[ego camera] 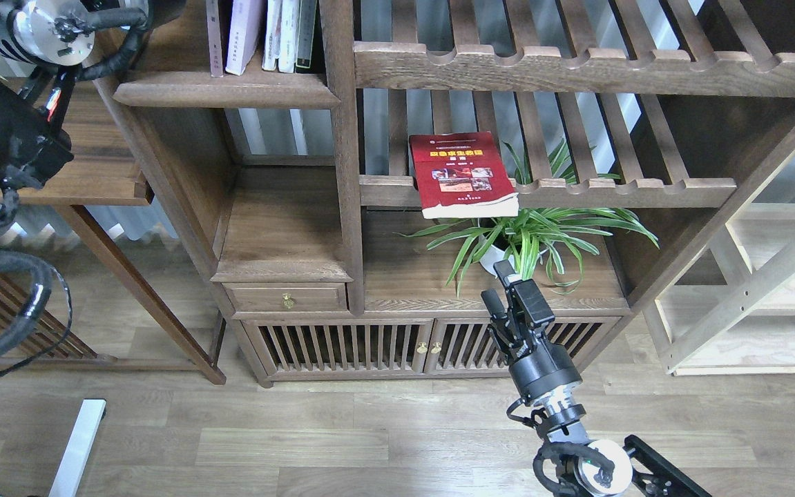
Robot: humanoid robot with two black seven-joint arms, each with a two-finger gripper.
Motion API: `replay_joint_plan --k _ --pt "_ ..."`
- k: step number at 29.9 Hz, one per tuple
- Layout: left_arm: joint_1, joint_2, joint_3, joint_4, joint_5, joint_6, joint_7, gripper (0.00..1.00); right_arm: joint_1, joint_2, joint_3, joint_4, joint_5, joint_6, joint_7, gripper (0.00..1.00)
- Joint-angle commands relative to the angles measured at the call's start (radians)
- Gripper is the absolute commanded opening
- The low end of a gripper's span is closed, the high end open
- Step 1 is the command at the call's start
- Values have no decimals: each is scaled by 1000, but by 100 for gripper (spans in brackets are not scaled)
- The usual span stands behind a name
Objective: Organize books on shelf
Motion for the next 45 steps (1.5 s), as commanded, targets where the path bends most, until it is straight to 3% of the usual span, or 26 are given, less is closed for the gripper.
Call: replay_joint_plan --k 1,6,15,29,34,45 --pt "7 14 -7 -37 -17 -1 -6 44 -5 1 1 0 0 0 0 85" --pt "26 44 -10 -99 -27 -3 -6 50 -6 0 1 -1 0 0 0 88" --pt "80 78 -12 -202 -47 -3 -6 51 -2 4 1 -8 0 0 0 99" --pt "198 181 -45 -414 -59 5 -6 51 70 85 77 -38 3 0 3 99" --pt "255 204 -64 -513 -62 9 -6 62 77 85 79 -43 3 0 3 99" --pt "459 189 -216 -711 -95 14 -6 70 77 85 77 -43 3 0 3 99"
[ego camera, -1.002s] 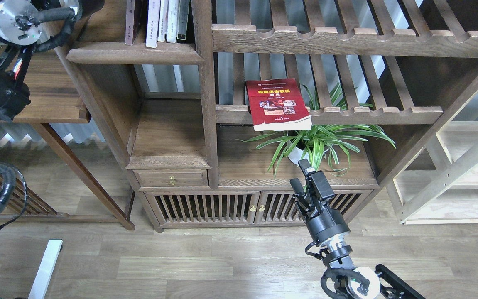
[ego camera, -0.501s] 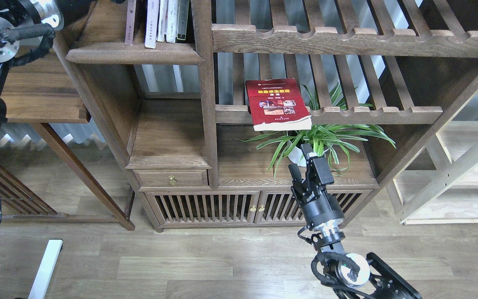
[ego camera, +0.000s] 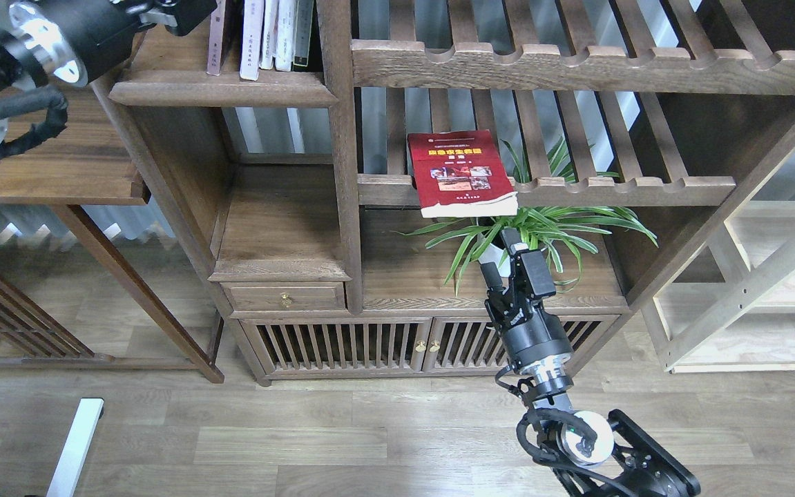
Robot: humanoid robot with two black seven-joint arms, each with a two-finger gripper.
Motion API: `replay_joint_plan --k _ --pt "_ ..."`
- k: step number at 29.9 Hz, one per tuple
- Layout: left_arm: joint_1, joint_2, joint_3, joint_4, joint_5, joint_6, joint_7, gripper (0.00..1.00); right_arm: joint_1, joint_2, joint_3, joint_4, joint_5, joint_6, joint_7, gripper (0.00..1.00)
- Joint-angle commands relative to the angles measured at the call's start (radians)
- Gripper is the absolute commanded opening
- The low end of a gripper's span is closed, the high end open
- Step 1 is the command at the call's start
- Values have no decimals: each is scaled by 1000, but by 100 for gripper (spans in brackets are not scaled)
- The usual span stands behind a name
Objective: Organize books on shelf
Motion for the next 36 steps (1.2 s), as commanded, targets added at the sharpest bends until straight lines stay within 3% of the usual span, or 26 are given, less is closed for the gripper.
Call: replay_joint_plan --k 1,10,13,17,20,22,23,27,31,36 --pt "79 -12 -50 -74 -46 -2 0 70 0 0 -2 2 0 0 0 99" --pt "220 -29 -93 -160 -125 -14 0 73 3 0 -12 2 -2 0 0 99" --pt "238 -95 -90 -162 -128 -13 -50 75 3 0 -15 2 -2 0 0 99" --pt "272 -127 -92 -162 -131 -14 -73 75 1 0 -16 2 -2 0 0 99" --pt "316 -167 -90 -162 -131 -27 -102 82 1 0 -16 3 -2 0 0 99" --pt "361 -196 -90 -163 -133 -74 -107 97 3 0 -21 3 -2 0 0 99" --pt "382 -207 -90 -163 -133 -109 -108 98 3 0 -22 3 -2 0 0 99" --pt "461 -244 -98 -146 -162 -238 -127 98 8 0 -44 2 -2 0 -1 99" --pt "522 -244 -98 -143 -203 -261 -136 98 8 0 -52 2 -3 0 -1 99" --pt "596 -251 -81 -104 -277 -338 -203 98 12 0 -52 0 -3 0 0 99"
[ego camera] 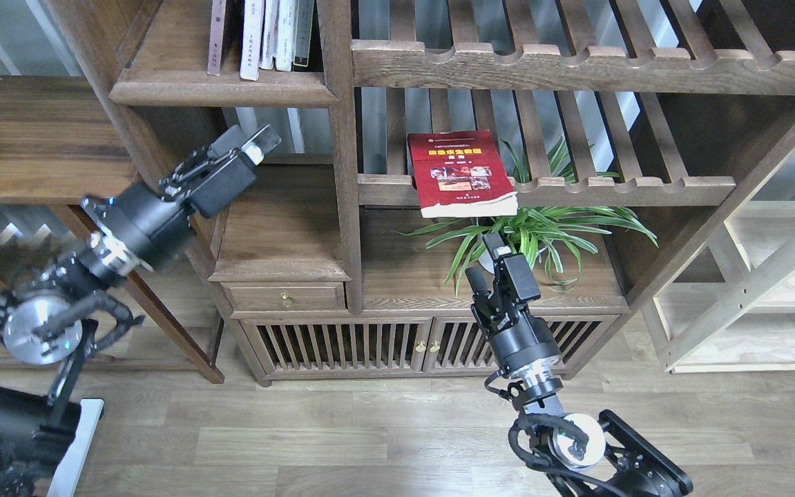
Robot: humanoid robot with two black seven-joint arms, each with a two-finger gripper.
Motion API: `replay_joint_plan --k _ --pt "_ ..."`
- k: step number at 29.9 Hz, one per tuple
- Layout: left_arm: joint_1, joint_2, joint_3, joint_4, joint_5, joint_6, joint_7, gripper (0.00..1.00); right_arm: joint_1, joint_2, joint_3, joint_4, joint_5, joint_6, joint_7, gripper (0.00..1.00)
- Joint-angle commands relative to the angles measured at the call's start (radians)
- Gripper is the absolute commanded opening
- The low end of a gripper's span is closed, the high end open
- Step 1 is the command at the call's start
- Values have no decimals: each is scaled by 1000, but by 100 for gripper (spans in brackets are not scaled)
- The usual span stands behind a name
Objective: Organize books on shelf
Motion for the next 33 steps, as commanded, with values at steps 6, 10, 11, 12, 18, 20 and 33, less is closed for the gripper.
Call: replay_joint_plan --k 6,10,11,12,18,20,33 --pt "171 -8 21 52 -40 -64 -69 98 55 0 1 -70 1 0 3 99" --pt "245 -17 6 56 -40 -64 -78 98 83 0 1 -124 4 0 5 99" --pt "263 -28 6 56 -40 -64 -78 98 88 0 -2 -135 4 0 5 99" --pt "283 -42 3 55 -40 -64 -79 98 94 0 -12 -150 6 0 6 99" --pt "360 -108 -28 56 -40 -64 -79 98 131 0 -48 -213 46 0 77 99" --pt "375 -112 -37 56 -40 -64 -79 98 135 0 -58 -219 47 0 84 99" --pt "421 -113 -89 56 -40 -64 -79 98 238 0 -187 -219 109 0 186 99"
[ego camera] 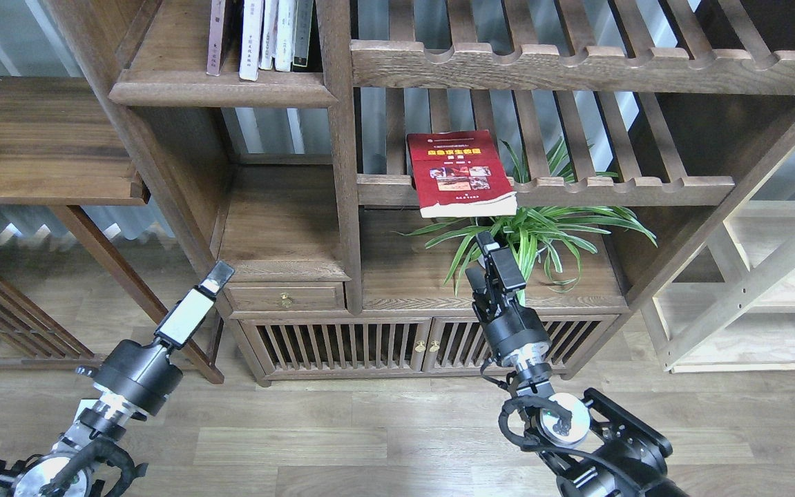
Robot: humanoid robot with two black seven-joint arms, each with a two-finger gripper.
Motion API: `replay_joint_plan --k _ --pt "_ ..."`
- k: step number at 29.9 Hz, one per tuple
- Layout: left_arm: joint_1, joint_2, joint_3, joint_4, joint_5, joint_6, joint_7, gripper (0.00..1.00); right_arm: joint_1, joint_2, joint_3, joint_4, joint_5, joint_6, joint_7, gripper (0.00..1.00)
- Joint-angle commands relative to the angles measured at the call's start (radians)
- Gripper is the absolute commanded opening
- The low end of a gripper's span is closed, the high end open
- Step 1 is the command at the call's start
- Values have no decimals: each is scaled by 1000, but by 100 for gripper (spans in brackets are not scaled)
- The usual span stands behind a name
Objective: Organize books on shelf
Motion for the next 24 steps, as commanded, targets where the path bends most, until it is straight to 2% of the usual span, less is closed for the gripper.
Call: replay_joint_plan --k 1,7,14,24 --pt "9 1 -9 0 0 0 0 98 52 0 -23 -2 46 0 24 99" --pt "9 0 -11 1 2 0 2 98 111 0 -47 -14 154 -12 24 99" --pt "6 1 -11 0 0 0 2 98 113 0 -130 -18 172 -47 24 99" --pt "14 6 -21 0 0 0 2 98 185 0 -136 -80 246 -90 24 98"
